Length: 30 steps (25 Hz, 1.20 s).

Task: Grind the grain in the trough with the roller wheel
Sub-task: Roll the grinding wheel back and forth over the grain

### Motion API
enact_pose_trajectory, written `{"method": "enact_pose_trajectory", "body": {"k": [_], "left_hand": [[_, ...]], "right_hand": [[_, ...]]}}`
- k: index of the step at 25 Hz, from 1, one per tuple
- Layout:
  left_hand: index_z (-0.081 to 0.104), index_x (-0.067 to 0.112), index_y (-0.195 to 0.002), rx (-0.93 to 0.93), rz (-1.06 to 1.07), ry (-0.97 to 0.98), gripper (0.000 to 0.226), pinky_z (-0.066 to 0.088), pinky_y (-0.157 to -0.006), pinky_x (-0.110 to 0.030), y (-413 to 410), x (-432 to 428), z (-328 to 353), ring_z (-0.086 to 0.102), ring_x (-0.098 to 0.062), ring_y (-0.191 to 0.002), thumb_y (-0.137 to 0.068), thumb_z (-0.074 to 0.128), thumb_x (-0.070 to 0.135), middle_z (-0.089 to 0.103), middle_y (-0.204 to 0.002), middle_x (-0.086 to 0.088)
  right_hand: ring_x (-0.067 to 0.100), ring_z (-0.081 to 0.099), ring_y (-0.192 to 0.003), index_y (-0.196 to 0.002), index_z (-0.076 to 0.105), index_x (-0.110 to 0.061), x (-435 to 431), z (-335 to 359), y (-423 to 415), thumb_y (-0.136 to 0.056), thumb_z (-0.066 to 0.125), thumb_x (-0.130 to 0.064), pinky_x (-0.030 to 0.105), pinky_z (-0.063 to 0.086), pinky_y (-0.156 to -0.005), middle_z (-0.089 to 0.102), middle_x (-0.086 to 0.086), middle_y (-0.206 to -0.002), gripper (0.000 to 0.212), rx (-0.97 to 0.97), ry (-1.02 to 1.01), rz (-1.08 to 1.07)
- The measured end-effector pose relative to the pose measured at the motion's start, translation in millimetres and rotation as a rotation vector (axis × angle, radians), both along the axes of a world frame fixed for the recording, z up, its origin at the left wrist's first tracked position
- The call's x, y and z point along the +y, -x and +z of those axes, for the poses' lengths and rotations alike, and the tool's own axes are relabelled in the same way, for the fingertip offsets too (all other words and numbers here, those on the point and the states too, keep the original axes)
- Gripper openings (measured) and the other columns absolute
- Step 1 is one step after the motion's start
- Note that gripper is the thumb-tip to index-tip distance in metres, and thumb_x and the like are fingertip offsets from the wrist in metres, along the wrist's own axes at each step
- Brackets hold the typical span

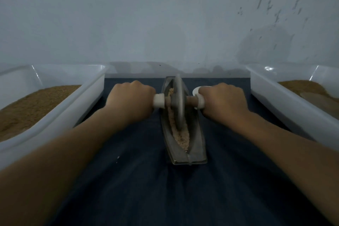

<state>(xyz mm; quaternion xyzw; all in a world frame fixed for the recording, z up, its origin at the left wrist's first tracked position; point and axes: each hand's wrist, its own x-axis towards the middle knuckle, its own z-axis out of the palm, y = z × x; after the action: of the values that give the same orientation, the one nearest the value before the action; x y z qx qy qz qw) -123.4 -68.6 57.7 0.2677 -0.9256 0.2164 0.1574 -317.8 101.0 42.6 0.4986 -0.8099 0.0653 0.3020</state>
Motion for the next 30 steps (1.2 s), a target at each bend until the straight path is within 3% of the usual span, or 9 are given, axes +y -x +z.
{"method": "enact_pose_trajectory", "body": {"k": [3,5,10,12,15,18,21,24,30], "left_hand": [[0.066,0.026,-0.101,-0.038,0.081,-0.027,0.017,0.040,-0.060,-0.034,36,-4,23,0.052,-0.020,-0.070,-0.091,0.059,0.038,0.052,-0.081,0.002],[0.065,0.028,-0.100,-0.069,0.052,-0.003,0.016,0.038,-0.059,-0.035,31,-2,24,0.049,-0.019,-0.068,-0.089,0.061,0.040,0.050,-0.079,0.004],[0.049,0.033,-0.066,0.159,-0.207,0.194,0.018,0.015,-0.045,-0.019,-31,12,-11,0.017,-0.015,-0.043,-0.062,0.065,0.042,0.013,-0.057,0.012],[0.047,0.032,-0.065,0.197,-0.133,0.199,0.020,0.010,-0.046,-0.019,-18,7,-14,0.012,-0.014,-0.043,-0.066,0.066,0.037,0.011,-0.056,0.011],[0.056,0.023,-0.082,0.178,0.070,0.042,0.010,0.030,-0.051,-0.031,24,-3,-5,0.042,-0.022,-0.054,-0.088,0.060,0.030,0.046,-0.066,0.002],[0.059,0.026,-0.089,0.126,0.078,-0.089,0.008,0.037,-0.061,-0.034,30,-10,-2,0.061,-0.027,-0.075,-0.091,0.056,0.033,0.061,-0.084,-0.001],[0.049,0.032,-0.076,0.192,-0.100,0.045,0.015,0.030,-0.049,-0.027,-17,5,-18,0.052,-0.024,-0.053,-0.082,0.058,0.042,0.045,-0.063,0.008],[0.039,0.034,-0.069,0.221,-0.181,0.122,0.022,0.012,-0.046,-0.018,-43,14,-24,0.031,-0.015,-0.042,-0.073,0.057,0.047,0.038,-0.052,0.012],[0.060,0.029,-0.085,0.148,0.083,-0.097,0.007,0.036,-0.058,-0.033,19,-8,-7,0.047,-0.020,-0.063,-0.088,0.057,0.034,0.054,-0.075,0.003]], "right_hand": [[0.025,0.061,-0.079,-0.083,0.057,-0.029,-28,12,8,-0.088,0.064,-0.037,0.033,0.043,-0.062,0.063,-0.004,-0.085,0.011,-0.259,-0.093,-0.102],[0.019,0.057,-0.070,-0.083,0.060,-0.030,-17,10,9,-0.086,0.062,-0.036,0.030,0.040,-0.058,0.063,-0.006,-0.082,0.007,-0.265,-0.111,-0.077],[-0.004,0.003,-0.052,-0.062,0.035,-0.032,35,0,-6,-0.050,0.068,-0.043,0.015,0.003,-0.050,0.009,-0.018,-0.057,0.037,0.190,0.124,0.153],[0.004,0.016,-0.045,-0.064,0.044,-0.031,19,0,-7,-0.058,0.071,-0.042,0.018,0.011,-0.048,0.020,-0.015,-0.055,0.030,0.132,0.016,0.046],[0.023,0.053,-0.067,-0.082,0.058,-0.028,-25,19,-5,-0.086,0.066,-0.042,0.029,0.032,-0.057,0.059,-0.003,-0.078,0.016,-0.091,-0.061,-0.102],[0.024,0.059,-0.075,-0.083,0.059,-0.027,-33,30,-2,-0.089,0.066,-0.037,0.030,0.040,-0.061,0.065,0.000,-0.089,0.014,-0.103,-0.136,-0.101],[0.009,0.031,-0.046,-0.065,0.040,-0.031,12,17,-13,-0.068,0.070,-0.033,0.022,0.023,-0.045,0.039,-0.012,-0.058,0.030,0.112,-0.081,0.078],[0.001,0.006,-0.042,-0.058,0.037,-0.034,39,19,-16,-0.048,0.067,-0.041,0.014,0.006,-0.049,0.010,-0.016,-0.052,0.033,0.268,0.040,0.160],[0.023,0.058,-0.072,-0.079,0.051,-0.028,-32,24,-4,-0.089,0.066,-0.036,0.029,0.041,-0.058,0.064,0.000,-0.084,0.020,-0.001,-0.107,-0.072]]}}
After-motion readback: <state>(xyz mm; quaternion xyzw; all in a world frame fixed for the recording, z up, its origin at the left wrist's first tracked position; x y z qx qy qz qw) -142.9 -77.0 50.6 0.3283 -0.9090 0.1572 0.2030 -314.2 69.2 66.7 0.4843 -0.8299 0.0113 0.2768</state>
